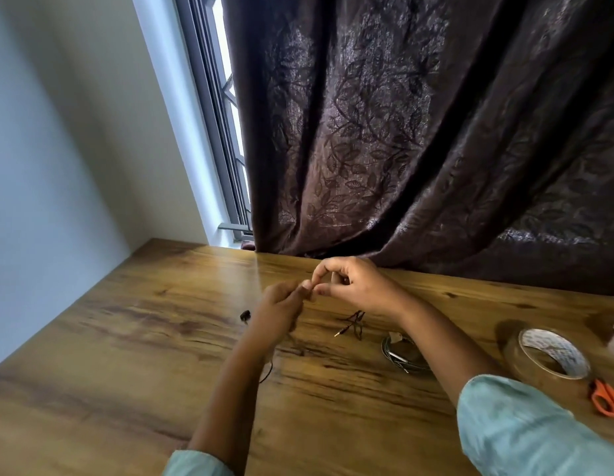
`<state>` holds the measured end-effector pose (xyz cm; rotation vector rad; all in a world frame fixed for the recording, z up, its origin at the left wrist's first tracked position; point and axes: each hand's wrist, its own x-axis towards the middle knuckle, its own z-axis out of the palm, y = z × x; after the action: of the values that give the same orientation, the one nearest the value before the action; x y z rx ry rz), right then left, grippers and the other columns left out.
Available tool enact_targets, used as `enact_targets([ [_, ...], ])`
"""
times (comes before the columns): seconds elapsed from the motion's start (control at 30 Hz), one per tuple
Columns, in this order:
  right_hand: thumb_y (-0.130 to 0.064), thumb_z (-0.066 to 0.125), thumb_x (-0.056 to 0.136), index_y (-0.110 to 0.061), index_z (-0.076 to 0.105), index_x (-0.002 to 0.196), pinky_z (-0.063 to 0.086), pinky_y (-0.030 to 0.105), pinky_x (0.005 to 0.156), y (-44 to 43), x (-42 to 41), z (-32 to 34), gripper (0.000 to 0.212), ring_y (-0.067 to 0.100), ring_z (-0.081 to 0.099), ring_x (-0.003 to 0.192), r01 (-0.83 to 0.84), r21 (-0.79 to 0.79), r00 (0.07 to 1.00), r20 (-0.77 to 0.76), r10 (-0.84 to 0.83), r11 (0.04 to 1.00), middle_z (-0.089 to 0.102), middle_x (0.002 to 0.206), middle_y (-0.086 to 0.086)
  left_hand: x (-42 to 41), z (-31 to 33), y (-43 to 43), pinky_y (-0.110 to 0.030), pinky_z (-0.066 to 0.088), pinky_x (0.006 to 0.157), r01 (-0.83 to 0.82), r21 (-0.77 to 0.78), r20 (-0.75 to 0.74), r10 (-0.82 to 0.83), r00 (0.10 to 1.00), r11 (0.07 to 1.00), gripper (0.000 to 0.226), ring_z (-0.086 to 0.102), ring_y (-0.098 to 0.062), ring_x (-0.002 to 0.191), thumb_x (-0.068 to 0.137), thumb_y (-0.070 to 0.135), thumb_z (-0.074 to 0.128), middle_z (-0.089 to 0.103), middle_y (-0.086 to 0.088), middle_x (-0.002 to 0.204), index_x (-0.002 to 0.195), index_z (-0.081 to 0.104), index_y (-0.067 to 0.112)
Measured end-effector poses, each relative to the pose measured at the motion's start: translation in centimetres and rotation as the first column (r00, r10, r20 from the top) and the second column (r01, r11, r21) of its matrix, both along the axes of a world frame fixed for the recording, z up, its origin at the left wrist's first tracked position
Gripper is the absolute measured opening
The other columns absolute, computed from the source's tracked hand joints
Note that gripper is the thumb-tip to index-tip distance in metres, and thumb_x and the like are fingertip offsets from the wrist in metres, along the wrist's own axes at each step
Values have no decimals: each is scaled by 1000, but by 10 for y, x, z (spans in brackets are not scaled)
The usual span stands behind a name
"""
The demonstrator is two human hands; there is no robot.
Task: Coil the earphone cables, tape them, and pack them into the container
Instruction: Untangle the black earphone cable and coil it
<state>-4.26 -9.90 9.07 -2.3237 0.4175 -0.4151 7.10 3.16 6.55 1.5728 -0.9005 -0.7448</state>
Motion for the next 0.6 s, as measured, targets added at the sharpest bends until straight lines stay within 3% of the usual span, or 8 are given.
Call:
enact_targets([
  [0.13,-18,64,88,-24,67,89,35,22,55,-18,-16,-4,7,5,43,56,97,-133,992,-65,-106,986,54,63,-7,36,-7,20,-16,26,36,-214,-89,-274,183,944,973,24,29,-7,42,97,25,47,36,9,48,76,55,14],
  [0.27,-23,54,95,-21,68,94,31,13,49,-30,-25,-8,14,-3,46,55,208,-179,960,-152,-235,962,50,63,-17,77,-15,42,-12,20,30,-555,-67,-591,415,692,829,29,29,-3,32,99,29,42,33,10,37,72,47,19],
  [0.3,-25,53,96,-22,69,94,34,17,51,-30,-24,-10,16,-3,48,59,214,-187,954,-171,-247,959,52,65,-18,82,-18,48,-12,21,31,-582,-18,-604,455,654,813,30,29,-3,31,99,30,41,34,10,38,72,46,19],
  [0.37,-26,51,97,-22,69,94,38,23,54,-29,-19,-13,19,1,51,61,201,-161,954,-193,-231,966,55,67,-16,87,-23,57,-18,30,38,-516,119,-478,504,719,848,28,37,-8,41,99,27,44,45,5,50,75,52,14],
  [0.4,-26,49,98,-22,68,93,39,25,56,-27,-16,-14,20,4,52,59,186,-124,959,-192,-208,975,56,66,-13,85,-24,59,-22,35,46,-419,199,-351,464,813,886,24,42,-11,49,97,24,47,53,-1,61,79,57,11],
  [0.47,-26,45,100,-19,67,90,41,24,59,-22,-11,-15,25,5,52,57,168,-27,974,-151,-170,985,57,64,-9,70,-18,59,-24,42,57,-114,374,-134,175,975,920,14,54,-15,61,94,12,53,65,-6,78,88,64,6],
  [0.53,-28,42,101,-17,67,90,38,17,57,-15,-6,-12,29,-2,50,55,166,34,984,-77,-163,986,53,65,-9,55,-12,53,-13,45,56,183,549,-40,-193,980,815,15,60,0,59,91,0,53,70,11,69,92,68,3],
  [0.6,-30,41,101,-17,67,92,36,13,62,-10,-3,-6,31,-6,51,63,172,24,985,-14,-171,985,47,70,-13,47,-8,46,-11,43,64,341,683,-24,-447,894,646,24,56,10,58,89,-3,53,66,21,64,100,71,8],
])
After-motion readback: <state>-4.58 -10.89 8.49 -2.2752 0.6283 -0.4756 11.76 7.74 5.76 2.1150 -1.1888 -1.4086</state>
